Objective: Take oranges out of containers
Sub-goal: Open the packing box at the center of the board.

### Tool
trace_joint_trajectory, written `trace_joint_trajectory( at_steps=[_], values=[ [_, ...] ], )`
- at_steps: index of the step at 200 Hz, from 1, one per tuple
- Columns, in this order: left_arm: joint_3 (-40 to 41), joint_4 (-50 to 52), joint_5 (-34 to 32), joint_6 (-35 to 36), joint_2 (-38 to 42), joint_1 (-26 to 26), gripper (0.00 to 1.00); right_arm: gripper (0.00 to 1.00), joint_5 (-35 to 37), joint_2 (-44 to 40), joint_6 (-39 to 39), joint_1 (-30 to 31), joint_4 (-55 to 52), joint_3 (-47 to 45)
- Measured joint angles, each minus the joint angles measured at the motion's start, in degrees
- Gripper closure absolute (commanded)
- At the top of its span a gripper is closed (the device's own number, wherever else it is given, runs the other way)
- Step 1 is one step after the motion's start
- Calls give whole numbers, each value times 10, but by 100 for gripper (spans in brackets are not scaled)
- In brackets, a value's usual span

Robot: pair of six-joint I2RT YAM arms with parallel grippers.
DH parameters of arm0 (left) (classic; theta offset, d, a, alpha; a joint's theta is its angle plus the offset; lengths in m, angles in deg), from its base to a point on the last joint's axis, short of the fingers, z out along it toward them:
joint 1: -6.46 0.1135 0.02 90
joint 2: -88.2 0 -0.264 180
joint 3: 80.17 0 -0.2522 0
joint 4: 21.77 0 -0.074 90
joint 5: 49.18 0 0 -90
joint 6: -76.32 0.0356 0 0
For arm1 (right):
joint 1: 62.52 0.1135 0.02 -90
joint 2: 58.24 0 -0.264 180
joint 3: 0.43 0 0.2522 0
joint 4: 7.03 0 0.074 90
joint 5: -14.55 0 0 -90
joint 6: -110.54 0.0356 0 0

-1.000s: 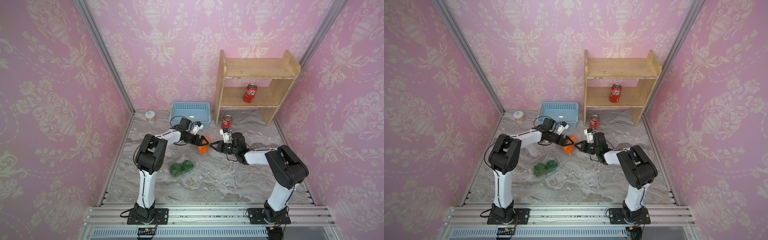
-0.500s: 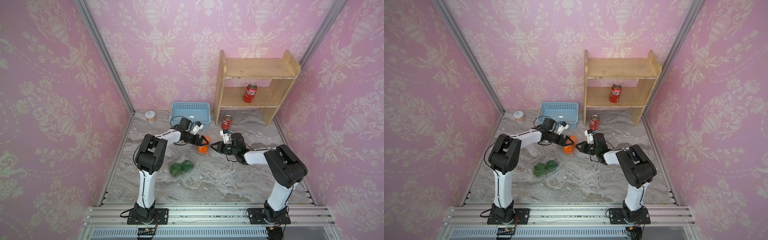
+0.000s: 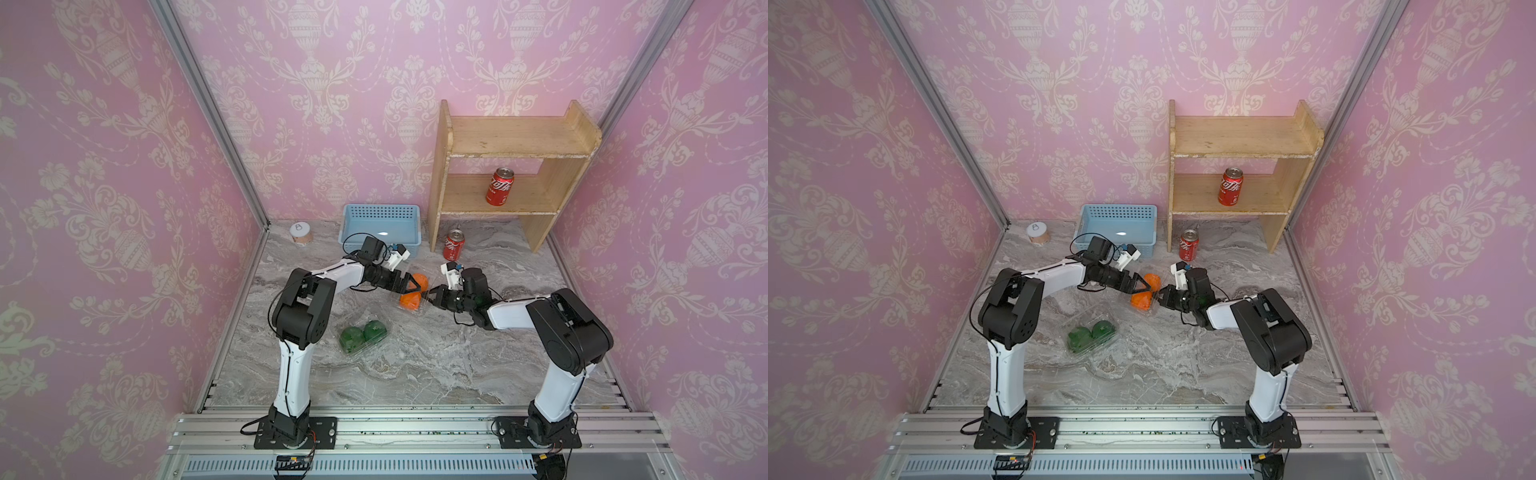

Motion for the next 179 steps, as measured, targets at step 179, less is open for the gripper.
trace_joint_trajectory(
  at_steps=[179],
  values=[
    [41, -112, 61, -79, 0, 16, 3, 69, -68, 31, 48, -11, 69, 12]
  ],
)
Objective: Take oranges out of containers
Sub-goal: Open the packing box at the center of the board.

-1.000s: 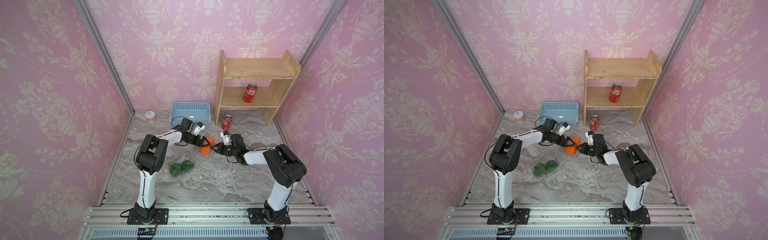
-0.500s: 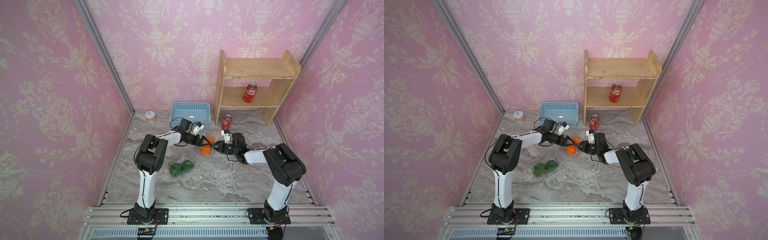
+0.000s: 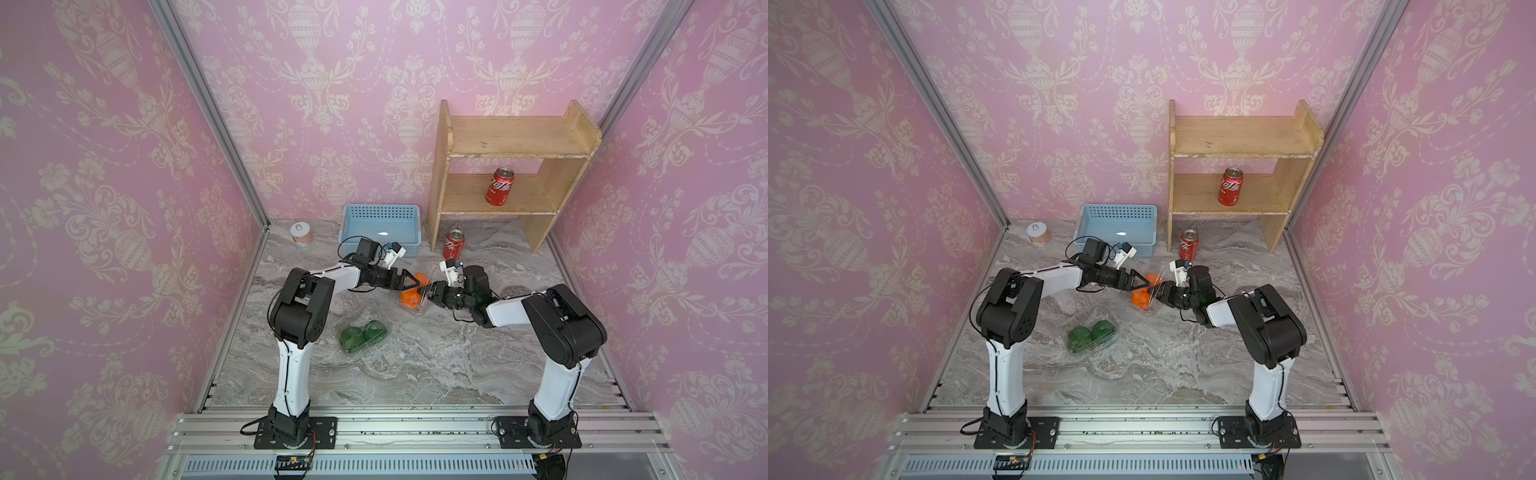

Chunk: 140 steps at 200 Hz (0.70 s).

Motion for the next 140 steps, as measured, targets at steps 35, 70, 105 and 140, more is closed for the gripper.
trace_joint_trajectory(
  at_steps=[35, 70, 105, 140],
  values=[
    [5, -13, 12, -12, 0, 0, 3, 65, -9, 6, 12, 0, 18, 0],
    [8, -24, 21, -18, 0, 5, 3, 58, -10, 5, 11, 0, 13, 6],
    [8, -17, 24, -17, 0, 13, 3, 56, 2, -19, -40, 0, -87, 34],
    [8, 11, 14, -10, 13, 21, 3, 55, 23, -56, -123, 0, -224, 81]
  ],
)
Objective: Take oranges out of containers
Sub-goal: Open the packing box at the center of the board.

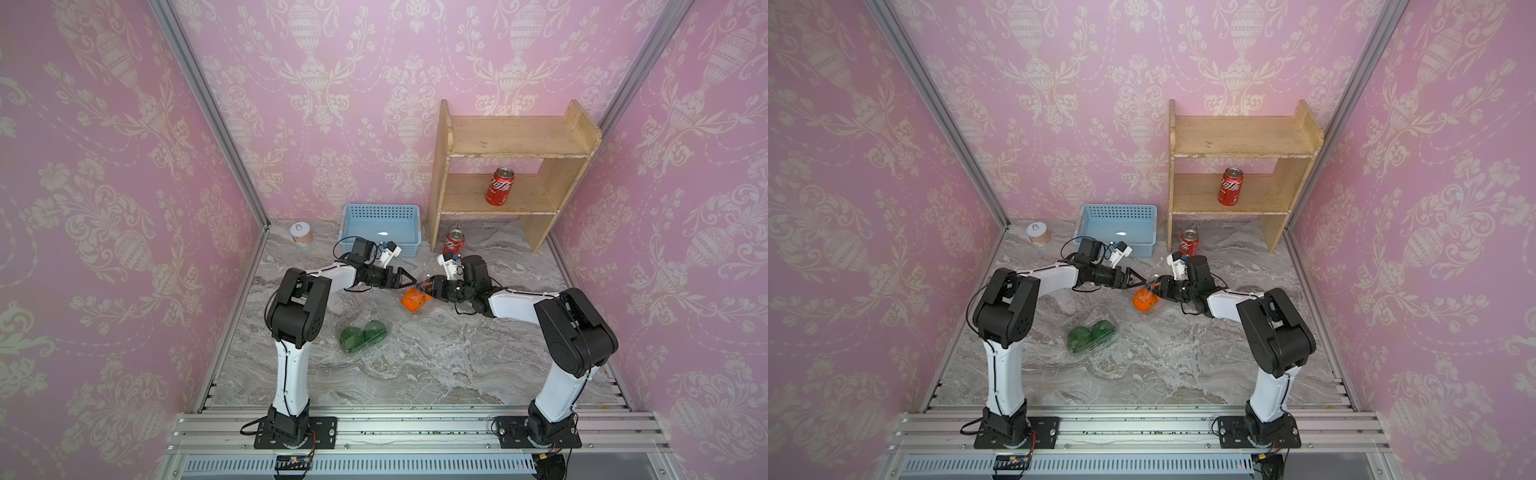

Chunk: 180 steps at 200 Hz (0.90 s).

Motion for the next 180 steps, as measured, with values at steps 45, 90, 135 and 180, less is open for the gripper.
trace_joint_trajectory(
  at_steps=[45, 90, 135, 180],
  values=[
    [0, 29, -14, 14, 32, 2, 3, 55, 28, -18, -74, 0, -106, 50],
    [-2, 79, -37, 47, 57, 20, 2, 52, 73, -21, -133, 0, -200, 73],
    [-13, 123, -88, 85, 85, 55, 1, 47, 118, -27, -173, 0, -268, 89],
    [-28, 148, -132, 117, 123, 80, 1, 36, 184, -33, -217, 6, -342, 126]
  ],
)
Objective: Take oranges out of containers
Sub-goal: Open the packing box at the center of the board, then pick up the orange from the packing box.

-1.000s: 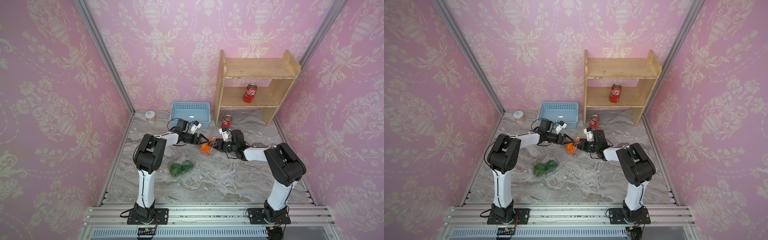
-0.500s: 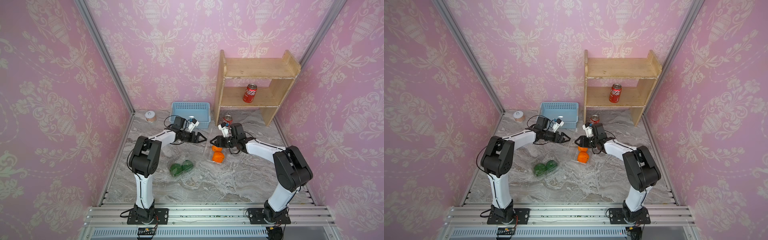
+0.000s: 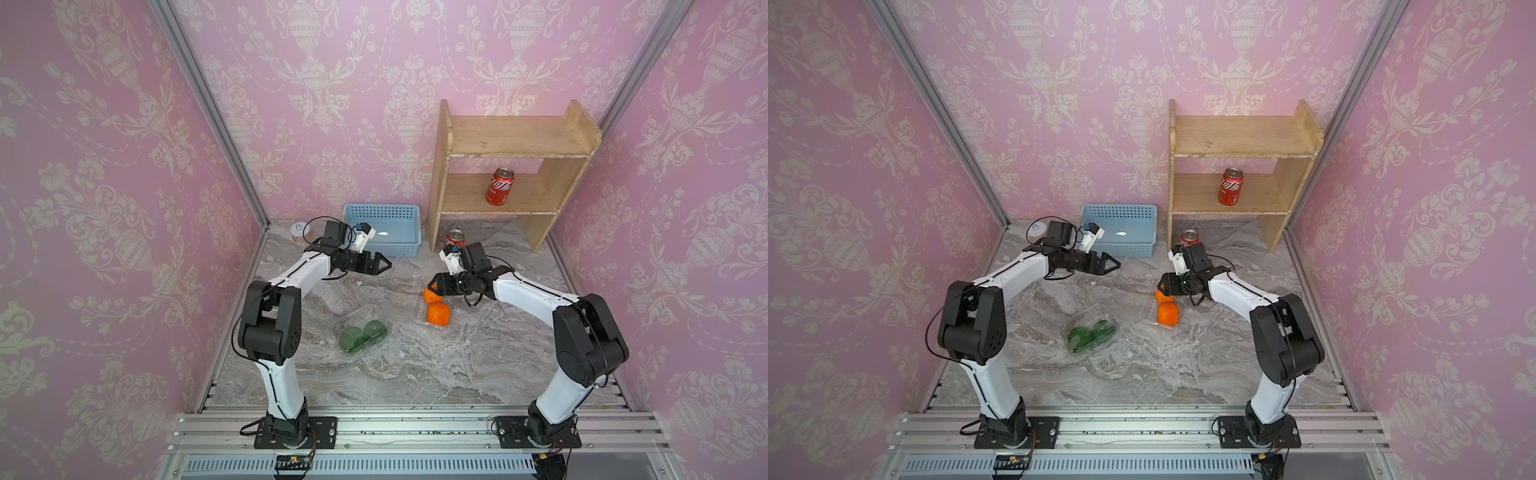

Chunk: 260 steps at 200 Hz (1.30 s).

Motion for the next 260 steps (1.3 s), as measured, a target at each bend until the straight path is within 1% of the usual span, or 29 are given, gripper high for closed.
trace_joint_trajectory(
  at_steps=[43, 68, 161, 178, 189, 213, 242, 260],
  values=[
    [-5, 2, -11, 15, 9, 3, 1, 25, 53, 5, -28, 20, -50, 46],
    [-5, -2, -10, 14, 9, 3, 1, 20, 76, 24, -38, 31, -69, 67],
    [38, -50, 14, 5, 4, -1, 1, 18, 128, 94, -49, 52, -129, 115],
    [40, -54, 14, 5, -2, -5, 1, 19, 130, 110, -50, 53, -130, 122],
    [41, -56, 14, 5, -5, -8, 1, 21, 131, 117, -51, 53, -131, 123],
    [42, -62, 16, 5, -5, -9, 1, 32, 132, 125, -52, 53, -135, 124],
    [42, -65, 16, 5, -5, -9, 1, 49, 135, 125, -55, 53, -136, 125],
    [42, -64, 16, 5, -5, -9, 1, 53, 136, 125, -53, 53, -138, 129]
  ],
)
